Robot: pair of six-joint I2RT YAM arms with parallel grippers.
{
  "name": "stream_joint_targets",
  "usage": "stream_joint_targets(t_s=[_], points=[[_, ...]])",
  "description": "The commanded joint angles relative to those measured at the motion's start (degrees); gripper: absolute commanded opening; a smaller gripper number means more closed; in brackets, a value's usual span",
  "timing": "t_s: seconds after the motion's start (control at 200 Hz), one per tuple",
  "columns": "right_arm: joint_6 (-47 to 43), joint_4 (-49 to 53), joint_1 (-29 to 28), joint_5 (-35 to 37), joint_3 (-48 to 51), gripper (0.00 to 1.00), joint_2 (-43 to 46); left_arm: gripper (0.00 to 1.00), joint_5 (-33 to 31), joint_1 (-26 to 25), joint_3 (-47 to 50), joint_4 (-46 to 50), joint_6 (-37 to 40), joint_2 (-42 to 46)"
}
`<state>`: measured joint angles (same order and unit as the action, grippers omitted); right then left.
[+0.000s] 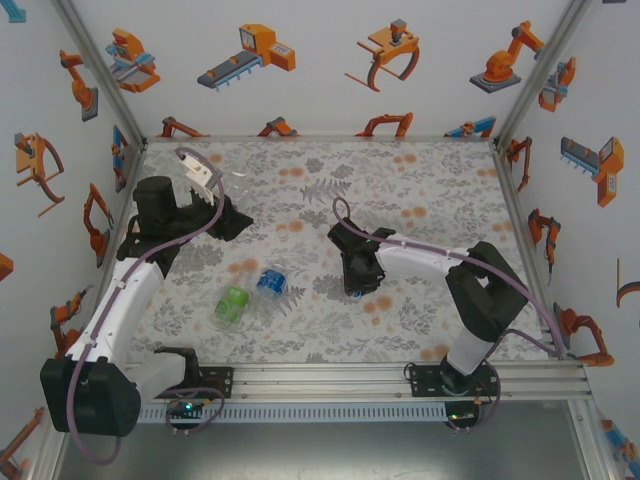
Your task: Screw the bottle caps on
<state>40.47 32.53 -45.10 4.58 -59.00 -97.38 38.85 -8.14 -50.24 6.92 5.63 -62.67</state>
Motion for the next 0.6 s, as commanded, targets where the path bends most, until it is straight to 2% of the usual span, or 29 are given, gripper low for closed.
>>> stream_joint_targets(t_s=[0.0,0.185,0.36,0.426,0.596], points=[[-0.7,-0.5,-0.3,1.0,-0.6,0.21,1.5,0.09,1.7,0.0,-0.9,-0.9,0.2,-0.4],[-5.2,-1.4,0.6,-1.6,-1.2,0.13,5.5,0.06,2.3,-3.8,-3.5,5.1,6.3,-2.0],[-9.3,-4.2,3.5,-7.1,-1.3,0.07,12.3,0.01,2.6,-10.1,-10.2,17.8,14.9,-6.4],[-13.0,-6.1,4.8,-11.1,-1.1,0.02,15.3,0.0,3.2,-11.4,-12.2,20.8,16.5,-7.8],[-20.2,-10.4,8.5,-18.3,-0.3,0.0,23.7,0.0,7.0,-14.4,-13.7,25.3,23.8,-7.8]])
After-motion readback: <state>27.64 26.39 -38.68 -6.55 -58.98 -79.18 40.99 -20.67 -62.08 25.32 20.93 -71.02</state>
